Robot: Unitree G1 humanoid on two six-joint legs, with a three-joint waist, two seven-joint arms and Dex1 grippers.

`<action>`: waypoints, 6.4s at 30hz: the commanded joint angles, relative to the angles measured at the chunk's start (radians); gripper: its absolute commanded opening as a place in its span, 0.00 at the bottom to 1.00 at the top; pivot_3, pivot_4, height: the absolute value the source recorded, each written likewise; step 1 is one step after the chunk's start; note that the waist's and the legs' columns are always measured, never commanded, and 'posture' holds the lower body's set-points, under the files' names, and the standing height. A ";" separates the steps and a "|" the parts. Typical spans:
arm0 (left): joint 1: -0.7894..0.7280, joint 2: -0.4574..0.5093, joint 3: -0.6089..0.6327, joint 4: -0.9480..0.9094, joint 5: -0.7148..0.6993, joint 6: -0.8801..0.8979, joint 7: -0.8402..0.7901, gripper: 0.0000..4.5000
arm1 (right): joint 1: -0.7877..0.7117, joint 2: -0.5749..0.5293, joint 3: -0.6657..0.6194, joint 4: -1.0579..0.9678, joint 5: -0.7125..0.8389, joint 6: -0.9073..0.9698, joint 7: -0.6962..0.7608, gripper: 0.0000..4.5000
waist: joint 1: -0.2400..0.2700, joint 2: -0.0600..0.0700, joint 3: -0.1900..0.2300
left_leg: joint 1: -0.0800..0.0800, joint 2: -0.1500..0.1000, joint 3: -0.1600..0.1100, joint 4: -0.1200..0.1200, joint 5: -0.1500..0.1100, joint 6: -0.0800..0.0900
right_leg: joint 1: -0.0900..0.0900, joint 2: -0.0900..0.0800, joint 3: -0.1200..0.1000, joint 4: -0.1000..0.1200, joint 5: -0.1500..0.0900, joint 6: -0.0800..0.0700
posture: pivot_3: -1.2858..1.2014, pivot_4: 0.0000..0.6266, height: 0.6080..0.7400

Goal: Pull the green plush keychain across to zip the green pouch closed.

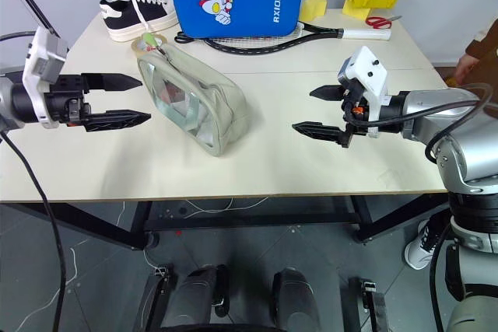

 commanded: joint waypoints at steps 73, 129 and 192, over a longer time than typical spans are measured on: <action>0.127 0.082 0.188 0.072 -0.025 -0.177 -0.085 1.00 | -0.698 0.390 0.462 0.564 -0.521 -0.323 0.426 0.01 | -0.026 -0.002 -0.001 | -0.017 0.012 0.017 0.002 0.001 -0.003 | -0.023 0.013 0.009 0.001 0.012 -0.004 | 0.52 0.24 1.00; -0.180 -0.111 -0.041 0.517 0.178 -0.289 -0.124 1.00 | -0.376 0.079 0.344 0.070 -0.362 0.084 0.252 0.01 | 0.000 -0.002 -0.001 | -0.016 0.014 0.017 0.005 0.004 -0.006 | -0.023 0.017 0.009 0.003 0.014 -0.008 | 0.52 0.24 1.00; -0.572 -0.231 -0.093 0.934 0.428 -0.538 -0.298 0.01 | -0.367 0.095 0.345 0.064 -0.300 0.111 0.162 0.00 | 0.005 -0.003 -0.001 | -0.019 0.014 0.016 0.010 0.004 -0.005 | -0.023 0.017 0.009 0.003 0.015 -0.007 | 0.52 0.24 1.00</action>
